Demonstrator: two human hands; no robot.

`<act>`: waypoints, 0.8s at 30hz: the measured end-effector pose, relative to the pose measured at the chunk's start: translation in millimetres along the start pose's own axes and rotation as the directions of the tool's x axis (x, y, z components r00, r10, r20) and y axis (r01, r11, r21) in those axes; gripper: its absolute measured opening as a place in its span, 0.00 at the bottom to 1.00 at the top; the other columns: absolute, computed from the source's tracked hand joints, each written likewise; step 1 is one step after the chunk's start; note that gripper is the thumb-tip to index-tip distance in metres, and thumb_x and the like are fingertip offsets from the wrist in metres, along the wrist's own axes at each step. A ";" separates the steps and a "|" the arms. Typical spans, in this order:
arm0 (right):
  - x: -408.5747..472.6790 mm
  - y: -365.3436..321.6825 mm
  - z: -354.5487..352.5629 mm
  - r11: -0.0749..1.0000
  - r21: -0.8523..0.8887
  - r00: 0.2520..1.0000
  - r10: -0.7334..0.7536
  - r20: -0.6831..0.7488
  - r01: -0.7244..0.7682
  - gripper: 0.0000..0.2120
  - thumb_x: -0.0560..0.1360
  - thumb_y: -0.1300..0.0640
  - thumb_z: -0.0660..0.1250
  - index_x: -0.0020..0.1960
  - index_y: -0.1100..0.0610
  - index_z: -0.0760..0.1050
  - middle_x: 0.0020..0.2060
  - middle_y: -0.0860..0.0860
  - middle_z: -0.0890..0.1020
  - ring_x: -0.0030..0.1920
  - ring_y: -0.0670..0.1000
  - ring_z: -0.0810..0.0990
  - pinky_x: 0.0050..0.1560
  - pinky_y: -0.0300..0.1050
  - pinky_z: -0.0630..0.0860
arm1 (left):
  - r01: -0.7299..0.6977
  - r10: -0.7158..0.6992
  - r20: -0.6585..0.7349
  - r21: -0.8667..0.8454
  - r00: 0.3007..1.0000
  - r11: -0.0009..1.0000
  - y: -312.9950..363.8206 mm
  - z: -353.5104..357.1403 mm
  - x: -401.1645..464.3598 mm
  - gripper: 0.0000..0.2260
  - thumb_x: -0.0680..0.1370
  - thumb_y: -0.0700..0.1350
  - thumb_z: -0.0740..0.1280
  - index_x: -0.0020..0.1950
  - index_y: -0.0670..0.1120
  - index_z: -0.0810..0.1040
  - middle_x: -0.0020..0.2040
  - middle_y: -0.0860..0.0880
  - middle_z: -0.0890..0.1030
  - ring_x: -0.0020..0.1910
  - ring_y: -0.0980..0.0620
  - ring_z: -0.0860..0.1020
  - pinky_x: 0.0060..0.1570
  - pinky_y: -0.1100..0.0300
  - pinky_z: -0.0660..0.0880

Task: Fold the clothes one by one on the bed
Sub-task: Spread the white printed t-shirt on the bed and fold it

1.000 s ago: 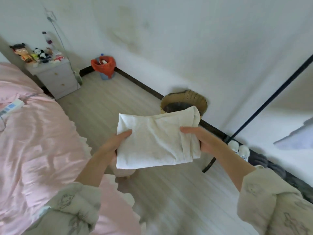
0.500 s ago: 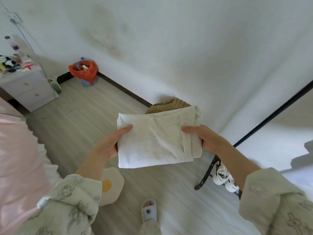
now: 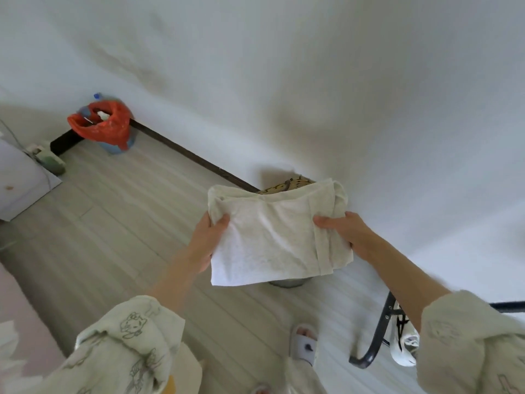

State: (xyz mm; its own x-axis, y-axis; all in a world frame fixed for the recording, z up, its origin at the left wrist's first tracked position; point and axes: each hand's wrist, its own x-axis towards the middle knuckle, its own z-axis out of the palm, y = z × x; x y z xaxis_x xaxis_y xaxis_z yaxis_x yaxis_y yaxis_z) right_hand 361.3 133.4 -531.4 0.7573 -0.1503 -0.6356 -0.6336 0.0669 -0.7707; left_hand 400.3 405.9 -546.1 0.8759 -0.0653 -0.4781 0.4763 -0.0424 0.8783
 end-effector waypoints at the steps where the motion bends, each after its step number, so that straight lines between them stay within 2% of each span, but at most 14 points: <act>1: 22.9 1.4 -2.0 1.000 -0.010 1.000 0.004 -0.013 -0.004 0.24 0.67 0.53 0.76 0.59 0.58 0.72 0.56 0.52 0.78 0.57 0.57 0.76 0.62 0.55 0.72 | 0.002 -0.001 -0.024 0.018 1.000 1.000 -8.3 7.0 22.9 0.20 0.79 0.49 0.63 0.70 0.48 0.66 0.63 0.49 0.76 0.61 0.48 0.76 0.62 0.46 0.72; 3: 66.8 5.5 -7.3 0.999 -0.035 1.000 0.008 -0.019 -0.009 0.23 0.68 0.52 0.75 0.58 0.58 0.73 0.55 0.52 0.79 0.56 0.56 0.76 0.61 0.54 0.72 | 0.012 -0.011 -0.059 0.023 0.998 1.000 -26.5 19.2 65.8 0.19 0.79 0.49 0.63 0.69 0.47 0.66 0.62 0.49 0.76 0.60 0.48 0.76 0.61 0.47 0.73; 5: 111.9 15.8 -11.1 0.998 -0.058 0.999 0.023 -0.030 -0.024 0.16 0.70 0.52 0.73 0.53 0.57 0.73 0.52 0.51 0.79 0.51 0.53 0.76 0.55 0.49 0.72 | 0.032 -0.029 -0.056 0.040 0.998 0.999 -51.9 30.5 110.0 0.18 0.80 0.48 0.62 0.69 0.47 0.66 0.62 0.49 0.76 0.60 0.48 0.76 0.61 0.48 0.73; 7: 157.6 30.5 -15.0 0.996 -0.083 0.998 0.031 -0.048 -0.034 0.19 0.71 0.52 0.72 0.57 0.58 0.72 0.50 0.49 0.76 0.50 0.52 0.74 0.53 0.46 0.69 | 0.062 -0.059 -0.045 0.073 0.997 0.995 -80.6 39.1 152.6 0.19 0.80 0.50 0.61 0.70 0.48 0.65 0.64 0.49 0.75 0.61 0.47 0.75 0.63 0.46 0.72; 9: 190.8 42.4 -15.1 0.991 -0.118 0.996 0.050 -0.071 -0.058 0.25 0.72 0.52 0.71 0.64 0.60 0.68 0.52 0.49 0.74 0.52 0.51 0.71 0.54 0.45 0.67 | 0.102 -0.099 -0.039 0.091 0.994 0.991 -104.0 44.0 182.6 0.21 0.80 0.52 0.61 0.72 0.50 0.63 0.66 0.50 0.74 0.63 0.47 0.74 0.65 0.43 0.70; 13: 269.3 85.5 -12.5 0.971 -0.191 0.984 0.124 -0.125 -0.146 0.29 0.73 0.51 0.70 0.68 0.61 0.64 0.63 0.53 0.72 0.63 0.56 0.70 0.58 0.48 0.67 | 0.181 -0.174 -0.068 0.119 0.982 0.976 -163.5 54.1 253.7 0.23 0.79 0.53 0.60 0.73 0.51 0.60 0.68 0.49 0.71 0.66 0.45 0.71 0.66 0.42 0.69; 15: 311.1 113.9 -11.7 0.958 -0.223 0.978 0.151 -0.142 -0.180 0.30 0.74 0.50 0.69 0.69 0.61 0.63 0.66 0.55 0.71 0.66 0.57 0.69 0.62 0.50 0.67 | 0.223 -0.216 -0.063 0.141 0.974 0.965 -195.4 60.6 290.2 0.19 0.80 0.51 0.59 0.71 0.49 0.64 0.64 0.47 0.73 0.62 0.44 0.73 0.63 0.44 0.71; 17: 351.2 144.2 -10.7 0.935 -0.265 0.968 0.198 -0.158 -0.234 0.33 0.74 0.50 0.68 0.71 0.61 0.60 0.68 0.56 0.68 0.68 0.58 0.67 0.65 0.51 0.65 | 0.279 -0.277 -0.034 0.144 0.960 0.950 -230.4 67.5 323.2 0.12 0.81 0.48 0.59 0.64 0.48 0.70 0.59 0.45 0.76 0.58 0.43 0.76 0.58 0.46 0.74; 19: 387.6 168.5 -10.8 0.901 -0.315 0.951 0.257 -0.170 -0.300 0.36 0.73 0.50 0.69 0.73 0.62 0.56 0.70 0.57 0.66 0.70 0.59 0.65 0.68 0.53 0.63 | 0.353 -0.349 -0.054 0.153 0.936 0.923 -259.0 74.1 351.8 0.08 0.81 0.46 0.58 0.58 0.49 0.72 0.56 0.43 0.78 0.55 0.41 0.77 0.58 0.45 0.75; 22: 448.1 203.7 -7.2 0.837 -0.365 0.912 0.354 -0.207 -0.408 0.39 0.72 0.52 0.71 0.74 0.62 0.54 0.70 0.58 0.65 0.70 0.60 0.65 0.70 0.56 0.63 | 0.461 -0.450 -0.104 0.201 0.887 0.864 -312.1 81.7 401.8 0.15 0.80 0.45 0.57 0.66 0.45 0.69 0.60 0.41 0.76 0.58 0.39 0.75 0.60 0.42 0.73; 24: 483.9 223.8 -3.8 0.804 -0.415 0.904 0.361 -0.229 -0.427 0.39 0.73 0.53 0.71 0.74 0.63 0.54 0.70 0.59 0.66 0.69 0.60 0.66 0.70 0.54 0.64 | 0.514 -0.498 -0.127 0.210 0.858 0.832 -345.3 84.4 432.5 0.20 0.78 0.42 0.57 0.71 0.44 0.66 0.63 0.40 0.75 0.60 0.39 0.75 0.61 0.42 0.73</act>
State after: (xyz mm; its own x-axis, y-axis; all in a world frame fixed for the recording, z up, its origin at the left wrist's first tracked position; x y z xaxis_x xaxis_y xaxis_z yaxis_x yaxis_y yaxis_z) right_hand 585.4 72.0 -1011.3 0.4192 -0.3375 -0.8429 -0.8979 -0.2918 -0.3297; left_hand 608.0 308.1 -1056.7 0.5241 0.0918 -0.8467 0.8299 -0.2783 0.4835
